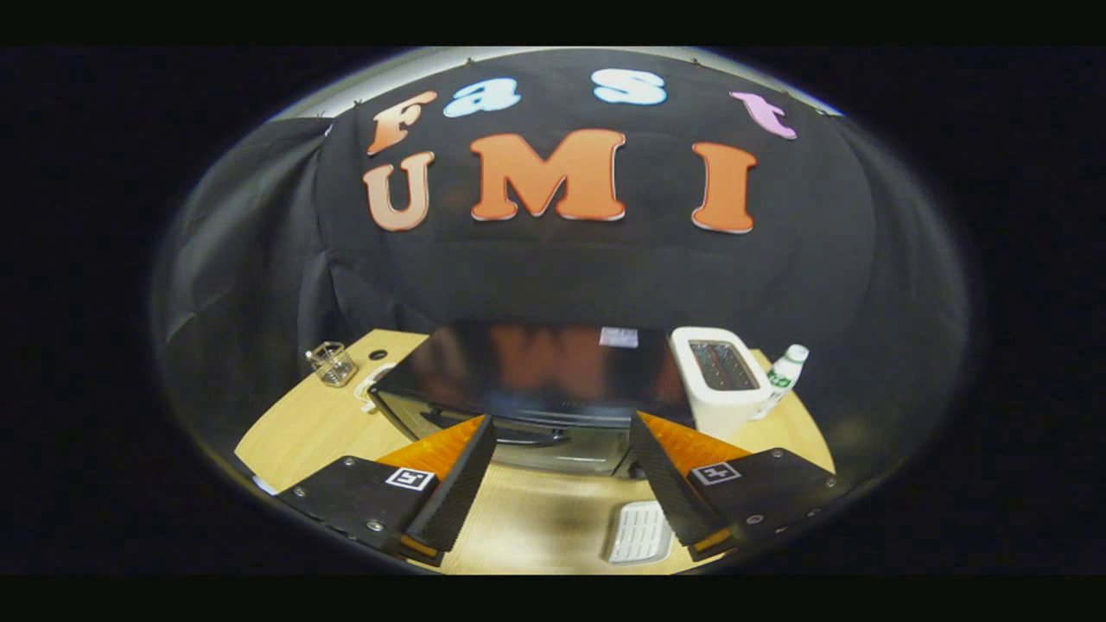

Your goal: Open the toaster oven, put the food inside, and close the toaster oven door.

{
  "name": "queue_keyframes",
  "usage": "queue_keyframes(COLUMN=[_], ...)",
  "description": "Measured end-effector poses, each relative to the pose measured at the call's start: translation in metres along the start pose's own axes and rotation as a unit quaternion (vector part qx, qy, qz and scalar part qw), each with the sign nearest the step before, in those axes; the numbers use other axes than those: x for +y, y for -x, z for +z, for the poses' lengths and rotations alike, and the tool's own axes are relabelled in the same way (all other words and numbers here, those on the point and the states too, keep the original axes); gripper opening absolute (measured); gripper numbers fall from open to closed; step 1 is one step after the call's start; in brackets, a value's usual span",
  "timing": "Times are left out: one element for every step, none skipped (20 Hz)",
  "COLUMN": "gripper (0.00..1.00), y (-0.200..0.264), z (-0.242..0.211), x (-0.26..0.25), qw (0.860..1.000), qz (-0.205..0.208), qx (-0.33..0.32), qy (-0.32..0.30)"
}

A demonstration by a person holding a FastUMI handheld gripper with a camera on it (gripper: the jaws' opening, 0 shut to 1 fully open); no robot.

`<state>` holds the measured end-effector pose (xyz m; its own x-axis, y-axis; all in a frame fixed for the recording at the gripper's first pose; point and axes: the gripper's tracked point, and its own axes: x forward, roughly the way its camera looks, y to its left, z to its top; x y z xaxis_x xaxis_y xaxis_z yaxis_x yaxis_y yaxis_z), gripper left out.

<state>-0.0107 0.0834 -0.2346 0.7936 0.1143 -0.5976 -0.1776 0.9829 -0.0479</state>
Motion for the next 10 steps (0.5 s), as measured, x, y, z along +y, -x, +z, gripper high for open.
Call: queue_keyframes(gripper=[0.92,0.92,0.93,0.93,0.94,0.95,0.96,0.97,0.97,0.98], y=[0.009,0.019,0.027,0.036,0.044,0.051,0.060,0.065,0.072,0.078], z=[0.014,0.029,0.043,0.059,0.074,0.088,0.101,0.114,0.123,0.132], x=[-0.007,-0.015,-0.023,-0.029,-0.037,-0.047,-0.056,-0.063,-0.066,-0.067], qw=[1.000,0.999,0.998,0.997,0.995,0.993,0.990,0.987,0.986,0.985], qz=[-0.001,-0.006,-0.009,-0.011,-0.018,-0.029,-0.041,-0.051,-0.055,-0.055], qx=[-0.018,-0.036,-0.056,-0.076,-0.093,-0.109,-0.124,-0.138,-0.148,-0.157], qy=[0.005,0.010,0.016,0.019,0.026,0.038,0.053,0.060,0.058,0.051])
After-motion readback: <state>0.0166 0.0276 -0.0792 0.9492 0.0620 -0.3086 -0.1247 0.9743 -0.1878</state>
